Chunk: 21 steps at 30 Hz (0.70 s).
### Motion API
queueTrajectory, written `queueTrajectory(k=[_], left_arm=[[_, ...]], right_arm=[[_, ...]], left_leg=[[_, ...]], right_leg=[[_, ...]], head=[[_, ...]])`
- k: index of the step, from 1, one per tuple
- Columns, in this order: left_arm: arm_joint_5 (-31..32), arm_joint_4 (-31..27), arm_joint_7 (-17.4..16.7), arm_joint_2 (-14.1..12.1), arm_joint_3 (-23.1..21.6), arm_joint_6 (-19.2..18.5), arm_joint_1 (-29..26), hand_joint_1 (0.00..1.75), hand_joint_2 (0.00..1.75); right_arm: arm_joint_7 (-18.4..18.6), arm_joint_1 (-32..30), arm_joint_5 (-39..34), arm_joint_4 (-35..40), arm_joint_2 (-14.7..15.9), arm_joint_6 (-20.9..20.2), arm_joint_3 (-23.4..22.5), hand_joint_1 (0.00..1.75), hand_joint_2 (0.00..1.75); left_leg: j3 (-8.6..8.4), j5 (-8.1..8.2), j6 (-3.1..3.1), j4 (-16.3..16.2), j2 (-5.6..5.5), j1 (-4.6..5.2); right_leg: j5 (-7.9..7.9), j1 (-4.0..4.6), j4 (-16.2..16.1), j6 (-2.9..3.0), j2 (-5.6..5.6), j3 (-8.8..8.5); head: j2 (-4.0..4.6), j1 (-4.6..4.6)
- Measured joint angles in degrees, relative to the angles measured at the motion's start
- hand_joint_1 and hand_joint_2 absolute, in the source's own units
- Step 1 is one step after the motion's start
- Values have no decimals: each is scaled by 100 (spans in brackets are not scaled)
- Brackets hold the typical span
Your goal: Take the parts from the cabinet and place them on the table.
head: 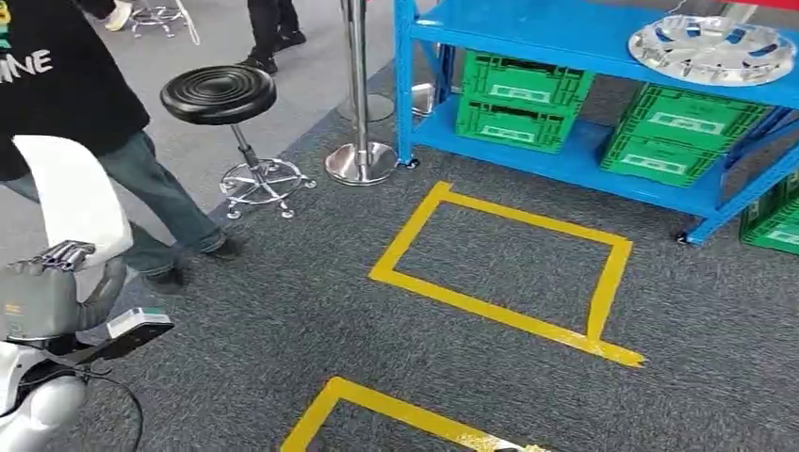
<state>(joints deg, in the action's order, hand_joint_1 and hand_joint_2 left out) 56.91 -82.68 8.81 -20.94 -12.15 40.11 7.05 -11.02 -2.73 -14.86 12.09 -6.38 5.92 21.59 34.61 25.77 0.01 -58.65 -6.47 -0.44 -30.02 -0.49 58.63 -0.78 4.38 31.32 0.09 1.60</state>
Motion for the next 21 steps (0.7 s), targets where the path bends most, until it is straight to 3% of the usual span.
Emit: queueTrajectory(k=[1, 2, 3, 4, 5, 7, 8, 9, 10, 11, 12, 13, 14, 17, 18, 19, 20, 21], left_arm=[[-4, 0, 22, 2, 11, 0, -9, 175, 175], [-9, 0, 33, 2, 17, 0, -12, 175, 175], [-6, 0, 44, 11, 22, 0, -14, 175, 175], [-6, 0, 48, 11, 22, -2, 39, 175, 175], [-6, 0, 48, 33, 17, -4, 98, 175, 175], [-9, 0, 48, 77, 9, -7, 121, 175, 175], [-9, 2, 48, 87, 9, -11, 115, 175, 175], [-9, 2, 48, 96, 9, -11, 116, 175, 175], [-9, 2, 48, 94, 9, -11, 125, 175, 175], [-11, 0, 48, 92, 9, -11, 133, 175, 175], [-13, 0, 48, 92, 9, -11, 148, 175, 175], [-13, 0, 48, 94, 9, -11, 175, 175, 175], [-13, 0, 48, 103, 4, -11, 214, 175, 175], [-17, 0, 46, 105, 4, -11, 217, 175, 175], [-15, 0, 46, 107, 4, -11, 215, 175, 175], [-11, 0, 46, 114, 2, -7, 234, 175, 175], [-9, 0, 46, 118, 0, -9, 259, 175, 175], [-11, 0, 46, 140, -4, -11, 261, 175, 175]], right_arm=[[15, -3, 0, 7, -9, 13, 4, 0, 0], [20, -11, -4, 18, -13, 28, 4, 0, 0], [33, -9, 0, 37, -24, 52, 11, 0, 0], [35, -10, 2, 46, -28, 74, 13, 0, 0], [42, -19, 0, 48, -31, 87, 18, 0, 0], [44, -39, -7, 68, -28, 109, 24, 0, 0], [50, -44, -7, 79, -28, 116, 33, 0, 0], [54, -46, -7, 79, -28, 120, 39, 0, 0], [57, -44, -9, 83, -28, 127, 39, 0, 0], [61, -48, -11, 101, -28, 133, 42, 0, 0], [68, -54, -13, 120, -28, 133, 42, 0, 0], [68, -56, -15, 127, -28, 133, 42, 0, 0], [68, -57, -15, 129, -26, 135, 42, 0, 0], [72, -65, -24, 138, -20, 138, 42, 0, 0], [72, -66, -28, 140, -13, 140, 42, 0, 0], [61, -63, -37, 144, -5, 138, 44, 0, 0], [57, -43, -46, 155, -7, 133, 44, 0, 0], [57, -37, -55, 157, -4, 131, 44, 0, 0]], left_leg=[[8, -27, 42, 34, -77, -16], [18, -42, 68, 20, -146, -2], [35, 23, 84, -28, 30, 6], [123, 168, 116, -228, 299, 26], [302, 378, 155, -620, 462, 18], [702, 737, 195, -1505, 578, -19], [777, 755, 201, -1678, 586, -26], [732, 650, 197, -1601, 594, -26], [585, 450, 184, -1310, 611, -26], [322, 187, 156, -809, 660, -18], [37, -45, 110, -276, 817, 7], [-93, 58, 61, -73, 1155, 92], [-77, 44, 16, 20, 1137, 121], [-36, 36, -37, 28, 939, 121], [-80, -9, -87, 103, 878, 53], [-83, -25, -115, 120, 819, 47], [-68, -34, -134, 120, 756, 38], [-64, -39, -142, 118, 688, 37]], right_leg=[[2, 21, 9, 29, -57, -9], [33, -14, -31, 75, -130, -18], [51, -31, -57, 103, -204, -34], [50, -31, -62, 125, -265, -43], [39, -22, -61, 148, -355, -47], [19, -1, -59, 173, -530, -53], [15, 4, -58, 176, -600, -56], [5, 10, -58, 177, -674, -63], [-4, 17, -58, 174, -740, -73], [-21, 26, -58, 172, -808, -99], [-44, 35, -59, 165, -870, -131], [-61, 67, -66, 144, -926, -141], [-75, 103, -46, 120, -986, -126], [-91, 111, -101, 68, -1190, -186], [-159, 114, -90, 12, -1145, -132], [-266, 93, 56, -13, -774, -100], [-463, 83, 433, -10, -543, 64], [-682, 84, 941, -13, -465, 302]], head=[[0, 11], [0, 4], [0, 5], [0, -74], [0, -85], [0, -83], [0, -90], [0, -87], [0, -87], [0, -85], [0, -87], [0, -81], [0, -88], [0, -76], [0, -74], [0, -54], [0, -41], [0, -39]])
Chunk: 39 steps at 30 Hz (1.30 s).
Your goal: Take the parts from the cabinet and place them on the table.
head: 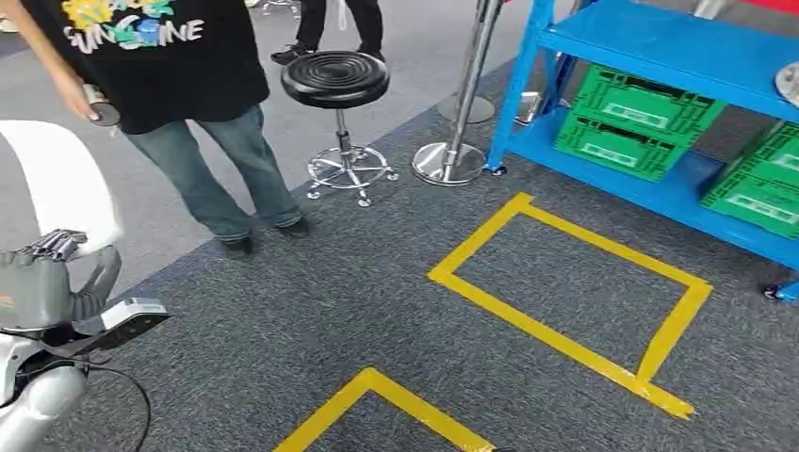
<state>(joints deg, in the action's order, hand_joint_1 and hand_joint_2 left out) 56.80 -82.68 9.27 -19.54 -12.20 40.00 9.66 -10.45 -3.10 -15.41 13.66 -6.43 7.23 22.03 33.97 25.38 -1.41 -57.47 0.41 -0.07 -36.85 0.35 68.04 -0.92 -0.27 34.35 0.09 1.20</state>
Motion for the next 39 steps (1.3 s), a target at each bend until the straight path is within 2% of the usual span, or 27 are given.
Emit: queueTrajectory(k=[1, 2, 3, 5, 6, 7, 8, 11, 12, 14, 16, 17, 18, 19, 21, 22, 23, 27, 29, 30, 32, 33, 34, 36, 37, 38, 39], left_arm=[[2, 0, 0, 9, -7, 0, -9, 175, 175], [2, 2, 0, 13, -18, -2, -21, 175, 175], [2, 2, 0, 17, -24, -2, -29, 175, 175], [2, 2, 0, 31, -28, -4, -30, 175, 175], [2, 2, 0, 35, -31, -4, -29, 175, 175], [2, 2, 0, 39, -33, -4, -29, 175, 175], [5, 2, 0, 37, -33, -4, -12, 175, 175], [4, 2, 0, 33, -37, -7, -44, 175, 175], [7, 2, 0, 22, -37, -7, -56, 175, 175], [9, 2, 0, 11, -37, -7, -37, 175, 175], [9, 2, 0, 26, -48, -7, -20, 175, 175], [11, 4, 0, 28, -52, -9, -32, 175, 175], [9, 11, 0, 31, -59, -13, -34, 175, 175], [9, 18, 0, 33, -68, -13, -31, 175, 175], [9, 17, 0, 33, -68, -13, -28, 175, 175], [9, 17, 0, 31, -68, -13, -18, 175, 175], [9, 17, 0, 30, -70, -13, 5, 175, 175], [11, 17, 0, 7, -72, -13, 11, 175, 175], [11, 20, 0, 2, -77, -13, 33, 175, 175], [7, 22, 0, 7, -79, -13, 63, 175, 175], [26, 31, 2, 48, -96, -15, 56, 175, 175], [29, 39, 2, 53, -109, -15, 53, 175, 175], [33, 53, 2, 57, -116, -15, 53, 175, 175], [48, 68, 2, 68, -120, -15, 57, 175, 175], [48, 70, 2, 74, -120, -13, 57, 175, 175], [48, 72, 2, 74, -120, -9, 67, 175, 175], [48, 77, 2, 79, -124, -9, 92, 175, 175]], right_arm=[[0, -1, 0, 2, 0, 0, 2, 0, 0], [0, 0, 0, 4, 0, 0, 0, 0, 0], [2, -2, 0, 9, 0, 0, 2, 0, 0], [9, -6, -2, 11, 0, 0, 2, 0, 0], [11, -5, -2, 13, 0, 0, 2, 0, 0], [9, -3, -2, 13, 0, 0, 2, 0, 0], [9, -10, -4, 13, 0, -4, 2, 0, 0], [9, 3, -4, 17, 0, -11, 4, 0, 0], [9, 3, -4, 20, -2, -9, 4, 0, 0], [9, 9, -2, 22, -2, -9, 7, 0, 0], [9, -15, -4, 22, 0, -9, 7, 0, 0], [9, -23, -4, 22, 0, -9, 7, 0, 0], [11, -24, -4, 22, 0, -7, 7, 0, 0], [11, -21, -7, 22, 0, -7, 7, 0, 0], [11, -15, -4, 22, 0, -7, 7, 0, 0], [11, -16, -4, 22, 0, -7, 7, 0, 0], [9, -16, -7, 22, -4, -7, 7, 0, 0], [15, -11, -4, 22, -2, 2, 7, 0, 0], [-2, -10, -2, 24, 7, 0, 9, 0, 0], [-4, 0, -2, 24, 7, -2, 13, 0, 0], [0, -1, -2, 24, 7, -7, 22, 0, 0], [0, -1, -2, 24, 7, -7, 28, 0, 0], [2, 0, -2, 24, 7, -7, 35, 0, 0], [11, -1, -4, 24, 7, -7, 46, 0, 0], [11, -3, -4, 24, 9, -11, 46, 0, 0], [11, 1, -9, 20, 7, -22, 48, 0, 0], [9, 9, -20, 22, 7, -31, 55, 0, 0]], left_leg=[[1, 0, -2, -1, -71, 1], [-2, 0, -3, -4, -153, 0], [-9, 0, -3, -5, -231, 0], [-21, 2, 3, -18, -417, -20], [-26, 13, 23, -39, -497, -36], [-9, 30, 61, -67, -566, -48], [44, 48, 101, -146, -648, -14], [105, -31, 203, -107, -852, -63], [122, -17, 216, -123, -912, -68], [311, 257, 271, -551, -297, -26], [739, 692, 314, -1483, -101, -50], [916, 812, 318, -1867, -84, -56], [944, 778, 312, -1927, -82, -57], [838, 623, 290, -1743, -78, -54], [347, 162, 201, -818, 6, -15], [71, 7, 117, -303, 250, 48], [-5, 128, 69, -171, 479, 128], [23, 72, -9, -68, 194, 135], [-37, 8, -49, 24, 78, 54], [-24, 1, -61, 24, 15, 49], [-26, 7, -69, 22, -125, 49], [-29, 7, -69, 20, -205, 47], [-35, 8, -67, 17, -292, 42], [-47, 27, -37, -13, -476, 16], [-36, 54, 4, -52, -553, 2], [7, 74, 45, -103, -617, 15], [72, 82, 60, -165, -703, 3]], right_leg=[[-171, 1, 474, -2, 19, 239], [-220, 1, 805, -7, 19, 432], [-122, 0, 828, -9, 19, 484], [416, -17, 114, -6, 58, 231], [713, -43, -447, -7, 185, -7], [783, -87, -806, -22, 471, -159], [724, -114, -949, -19, 610, -227], [731, -68, -896, 49, 420, -254], [757, -129, -932, 95, 332, -267], [757, -99, -937, 156, 187, -280], [742, -74, -937, 177, 9, -276], [733, -66, -936, 190, -80, -272], [725, -55, -936, 190, -158, -276], [714, -41, -936, 193, -243, -282], [687, -11, -937, 195, -380, -320], [670, -6, -941, 191, -444, -344], [650, 35, -940, 163, -511, -344], [623, 53, -994, 81, -775, -417], [399, 16, -691, 37, -193, -251], [199, 8, -259, 24, -51, -41], [-130, 1, 634, -3, 18, 422], [-119, 1, 816, -13, 18, 553], [47, -8, 718, -25, 19, 548], [635, -46, -161, -45, 86, 201], [892, -90, -683, -70, 307, -17], [783, -121, -810, -82, 650, -71], [761, -140, -900, -44, 620, -158]], head=[[0, -2], [0, -2], [0, -4], [0, -4], [0, -2], [0, -2], [0, -4], [0, -9], [0, -16], [0, -81], [0, -76], [0, -79], [0, -79], [0, -79], [0, -76], [0, -76], [0, -72], [0, -79], [0, -42], [0, -28], [0, -37], [0, -35], [0, -39], [0, -39], [0, -35], [0, -37], [0, -50]])
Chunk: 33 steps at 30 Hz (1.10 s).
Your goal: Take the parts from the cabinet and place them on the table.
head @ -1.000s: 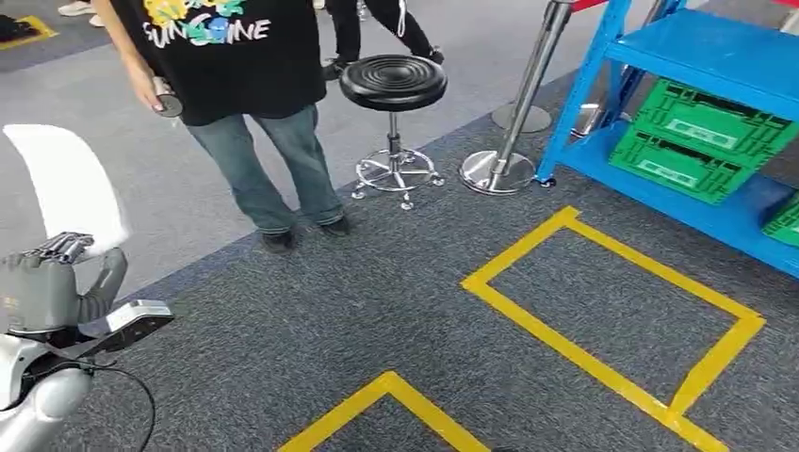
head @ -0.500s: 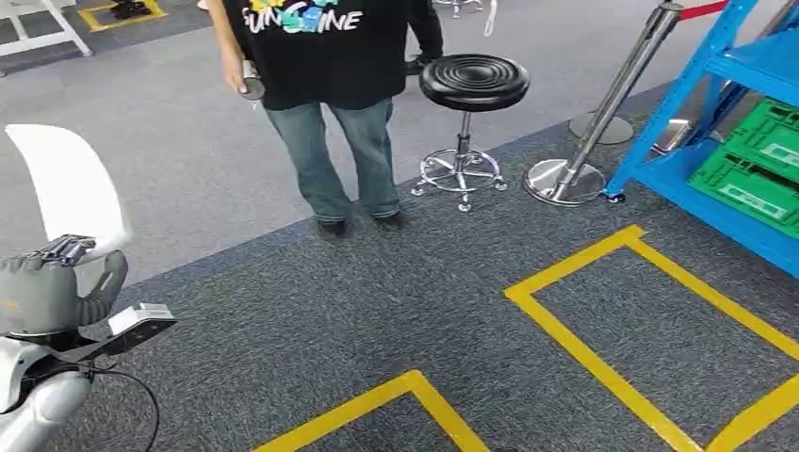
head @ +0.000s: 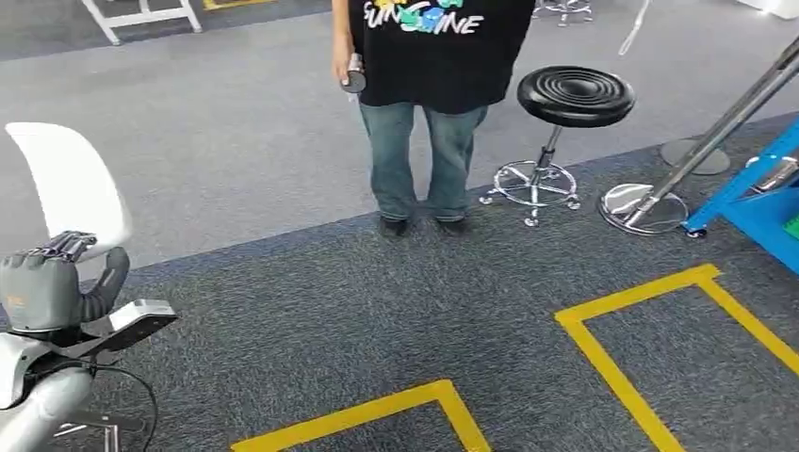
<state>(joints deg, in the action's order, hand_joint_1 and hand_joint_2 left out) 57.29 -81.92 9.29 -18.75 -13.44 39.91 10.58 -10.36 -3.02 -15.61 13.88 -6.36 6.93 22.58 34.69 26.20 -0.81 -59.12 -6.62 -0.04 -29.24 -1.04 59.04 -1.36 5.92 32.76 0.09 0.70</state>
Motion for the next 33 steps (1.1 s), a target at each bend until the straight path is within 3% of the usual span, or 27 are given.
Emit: queueTrajectory(k=[3, 4, 5, 6, 8, 9, 10, 12, 13, 14, 15, 18, 19, 20, 21, 23, 24, 25, 26, 27, 28, 29, 30, 33], left_arm=[[-9, 2, 0, -2, 2, 9, -28, 175, 175], [-20, 2, 0, -9, 4, 9, -44, 175, 175], [-26, 2, 2, -18, 6, 11, -23, 175, 175], [-28, 2, 11, -11, 6, 13, 3, 175, 175], [-26, 9, 17, 7, 4, 13, -12, 175, 175], [-24, 15, 17, 9, 6, 13, -33, 175, 175], [-24, 24, 17, 9, 6, 13, -50, 175, 175], [-20, 24, 18, 7, 9, 13, -55, 175, 175], [-20, 24, 17, 2, 11, 13, -54, 175, 175], [-20, 24, 19, 2, 13, 13, -52, 175, 175], [-20, 24, 17, 2, 13, 13, -32, 175, 175], [-18, 24, 20, -2, 15, 13, -30, 175, 175], [-20, 22, 20, -18, 20, 15, -33, 175, 175], [-18, 22, 22, -9, 20, 22, -23, 175, 175], [-17, 24, 24, -2, 15, 18, 15, 175, 175], [-18, 24, 24, 26, 13, 18, 34, 175, 175], [-11, 26, 24, 46, 2, 15, 27, 175, 175], [-9, 28, 26, 54, 0, 11, 20, 175, 175], [-2, 31, 26, 59, 0, 11, 17, 175, 175], [-2, 31, 26, 61, 0, 11, 19, 175, 175], [-7, 31, 24, 63, 0, 11, 19, 175, 175], [-11, 31, 24, 66, 0, 11, 19, 175, 175], [-11, 31, 24, 59, 0, 11, 36, 175, 175], [0, 31, 24, 50, 0, 9, -16, 175, 175]], right_arm=[[-9, 4, -22, -2, 0, -24, 15, 0, 0], [-11, 11, -17, -2, -2, -31, 35, 0, 0], [-20, 9, -17, -4, 0, -31, 39, 0, 0], [-26, -1, -24, -9, 0, -31, 44, 0, 0], [-42, -8, -37, -24, 0, -35, 44, 0, 0], [-50, -8, -42, -37, 2, -35, 44, 0, 0], [-52, -7, -44, -46, 2, -35, 44, 0, 0], [-57, -6, -46, -55, 2, -35, 44, 0, 0], [-59, -6, -48, -55, 2, -35, 46, 0, 0], [-61, -8, -48, -57, 2, -35, 46, 0, 0], [-66, -6, -52, -61, 2, -33, 46, 0, 0], [-68, -1, -83, -66, 2, -26, 48, 0, 0], [-68, -6, -85, -65, 2, -17, 48, 0, 0], [-79, -6, -85, -68, 13, -15, 48, 0, 0], [-103, 16, -92, -68, 11, -17, 50, 0, 0], [-103, 36, -103, -74, 13, -24, 50, 0, 0], [-103, 42, -107, -77, 13, -31, 50, 0, 0], [-103, 47, -109, -79, 13, -31, 50, 0, 0], [-103, 55, -109, -79, 13, -31, 50, 0, 0], [-98, 67, -107, -81, 13, -28, 50, 0, 0], [-94, 64, -109, -81, 13, -28, 50, 0, 0], [-92, 59, -109, -81, 13, -28, 50, 0, 0], [-94, 52, -109, -92, 9, -28, 52, 0, 0], [-92, 68, -111, -98, 7, -33, 52, 0, 0]], left_leg=[[34, -51, 79, 29, -219, -35], [52, -8, 100, -22, -65, -24], [123, 93, 138, -200, 270, 11], [305, 278, 173, -570, 459, 0], [769, 639, 202, -1493, 587, -44], [898, 658, 209, -1720, 593, -59], [889, 559, 209, -1677, 597, -63], [569, 108, 173, -993, 657, -56], [299, -152, 131, -456, 785, -34], [125, -125, 94, -155, 1119, 41], [95, -104, 49, -47, 1207, 115], [148, -81, 0, -24, 997, 131], [68, -121, -47, 75, 909, 74], [39, -129, -64, 115, 854, 59], [42, -138, -91, 113, 792, 41], [41, -123, -121, 113, 650, 38], [40, -118, -128, 111, 566, 37], [38, -118, -128, 108, 471, 31], [32, -114, -121, 101, 379, 20], [26, -105, -108, 87, 286, 3], [23, -84, -74, 59, 204, -21], [41, -55, -29, 10, 132, -31], [92, -27, 17, -80, 50, -7], [124, -95, 103, -19, -134, -53]], right_leg=[[8, 33, 5, 74, -218, -28], [19, 2, -21, 107, -309, -60], [2, 9, -28, 136, -373, -87], [-17, 26, -29, 176, -469, -106], [-50, 52, -28, 212, -655, -128], [-66, 56, -28, 220, -733, -137], [-88, 62, -28, 214, -812, -158], [-136, 75, -28, 208, -959, -218], [-168, 83, -30, 203, -1028, -263], [-198, 94, -45, 185, -1091, -290], [-222, 138, -35, 141, -1131, -284], [-245, 143, -90, 76, -1356, -335], [-307, 146, -93, 18, -1362, -336], [-384, 128, 36, 7, -1008, -299], [-550, 122, 388, 7, -761, -109], [-902, 117, 1330, -9, -604, 396], [-965, 116, 1684, -22, -597, 632], [-875, 105, 1743, -34, -597, 735], [-653, 92, 1528, -42, -594, 692], [-352, 74, 1098, -56, -576, 526], [-65, 43, 596, -71, -490, 314], [75, -11, 197, -103, -251, 159], [-33, -35, 40, -97, -71, 58], [-28, 18, 81, 13, -251, 15]], head=[[0, 7], [0, 7], [0, -45], [0, -46], [0, -50], [0, -50], [0, -52], [0, -50], [0, -50], [0, -41], [0, -50], [0, -48], [0, -37], [0, -22], [0, -13], [0, -15], [0, -6], [0, -15], [0, -11], [0, -13], [0, -11], [0, -9], [0, -11], [0, -15]])
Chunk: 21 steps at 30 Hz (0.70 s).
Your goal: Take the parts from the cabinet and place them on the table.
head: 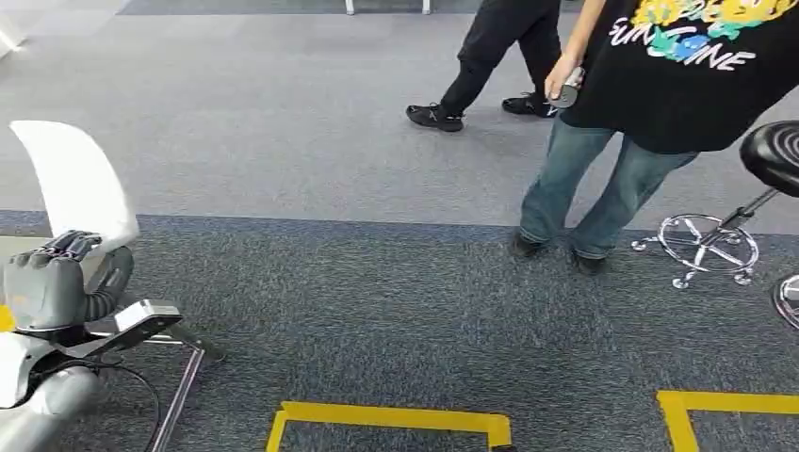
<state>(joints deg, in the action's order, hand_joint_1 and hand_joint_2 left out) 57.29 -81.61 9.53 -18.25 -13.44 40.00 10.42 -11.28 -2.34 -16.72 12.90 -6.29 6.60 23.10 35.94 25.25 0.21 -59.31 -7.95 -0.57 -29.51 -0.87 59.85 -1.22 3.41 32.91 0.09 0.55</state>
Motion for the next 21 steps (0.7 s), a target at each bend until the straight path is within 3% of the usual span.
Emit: queueTrajectory(k=[1, 2, 3, 4, 6, 7, 8, 10, 11, 12, 13, 14, 16, 17, 18, 19, 21], left_arm=[[0, 0, 0, -15, 2, 0, -12, 175, 175], [0, 0, 0, -26, 2, 0, -30, 175, 175], [0, 2, 0, -42, 2, -2, -5, 175, 175], [0, 2, 0, -37, 0, -2, 13, 175, 175], [0, 9, 0, -33, -9, -11, -7, 175, 175], [0, 15, 0, -33, -11, -13, -13, 175, 175], [0, 20, 0, -33, -11, -13, -14, 175, 175], [0, 22, 0, -39, -11, -13, -12, 175, 175], [0, 22, 0, -44, -11, -13, -9, 175, 175], [0, 22, 0, -41, -11, -13, 6, 175, 175], [0, 22, 0, -37, -15, -13, 28, 175, 175], [7, 24, 0, -39, -15, -13, 23, 175, 175], [7, 24, -2, -67, -9, -13, 12, 175, 175], [9, 24, -2, -68, -7, -11, -2, 175, 175], [11, 24, -2, -70, -9, -13, 32, 175, 175], [15, 24, -4, -70, -9, -13, 65, 175, 175], [22, 28, -9, -33, -17, -15, 67, 175, 175]], right_arm=[[0, 3, 0, 2, -6, -2, 2, 0, 0], [0, 7, 0, 0, -9, -2, 2, 0, 0], [0, -4, -2, -2, -9, 0, 2, 0, 0], [0, -27, -2, -7, -9, 0, 2, 0, 0], [0, -46, -2, -13, -9, 0, 2, 0, 0], [0, -50, -2, -13, -9, 0, 2, 0, 0], [0, -54, -5, -13, -9, 0, 2, 0, 0], [7, -61, -2, -13, -9, 0, 2, 0, 0], [7, -66, -2, -13, -9, 2, 2, 0, 0], [7, -71, -5, -15, -9, 2, 2, 0, 0], [7, -74, -2, -15, -9, 2, 2, 0, 0], [7, -75, -2, -15, -9, 7, 4, 0, 0], [11, -65, -3, -15, -9, 11, 2, 0, 0], [13, -71, -2, -15, -2, 15, 2, 0, 0], [-9, -62, -2, -15, -2, 15, 2, 0, 0], [-11, -44, -2, -15, -2, 13, 4, 0, 0], [-11, -37, -5, -15, -2, 2, 4, 0, 0]], left_leg=[[8, 10, 19, -11, -67, 3], [35, 72, 36, -94, 185, 23], [150, 226, 62, -354, 469, 37], [354, 434, 90, -788, 627, 34], [779, 745, 107, -1641, 730, 5], [854, 736, 101, -1760, 732, 0], [797, 598, 89, -1645, 734, 0], [356, 102, 37, -771, 821, 20], [90, -101, -16, -266, 1064, 59], [5, 37, -33, -151, 1315, 159], [-2, 46, -83, -25, 1275, 179], [17, 49, -93, -38, 1234, 185], [-7, 40, -146, 22, 1049, 190], [-70, 10, -176, 89, 997, 117], [-86, 1, -208, 101, 933, 101], [-83, 2, -223, 102, 866, 93], [-88, 20, -250, 100, 720, 93]], right_leg=[[19, -44, -33, 41, -78, -25], [23, -37, -52, 63, -138, -53], [10, -24, -68, 100, -205, -82], [-2, -10, -69, 117, -296, -97], [-35, 19, -68, 160, -461, -106], [-45, 27, -68, 164, -533, -112], [-63, 38, -68, 164, -607, -126], [-108, 55, -69, 162, -754, -186], [-137, 66, -73, 156, -811, -223], [-161, 96, -80, 129, -877, -234], [-180, 115, -72, 98, -934, -226], [-187, 116, -90, 82, -1004, -236], [-226, 115, -138, 11, -1166, -326], [-280, 92, -80, -21, -942, -274], [-372, 76, 128, -31, -578, -180], [-546, 72, 517, -37, -417, 28], [-895, 71, 1451, -64, -347, 561]], head=[[0, 0], [0, -9], [0, -72], [0, -59], [0, -68], [0, -68], [0, -66], [0, -68], [0, -66], [0, -63], [0, -74], [0, -55], [0, -68], [0, -60], [0, -37], [0, -24], [0, -26]])
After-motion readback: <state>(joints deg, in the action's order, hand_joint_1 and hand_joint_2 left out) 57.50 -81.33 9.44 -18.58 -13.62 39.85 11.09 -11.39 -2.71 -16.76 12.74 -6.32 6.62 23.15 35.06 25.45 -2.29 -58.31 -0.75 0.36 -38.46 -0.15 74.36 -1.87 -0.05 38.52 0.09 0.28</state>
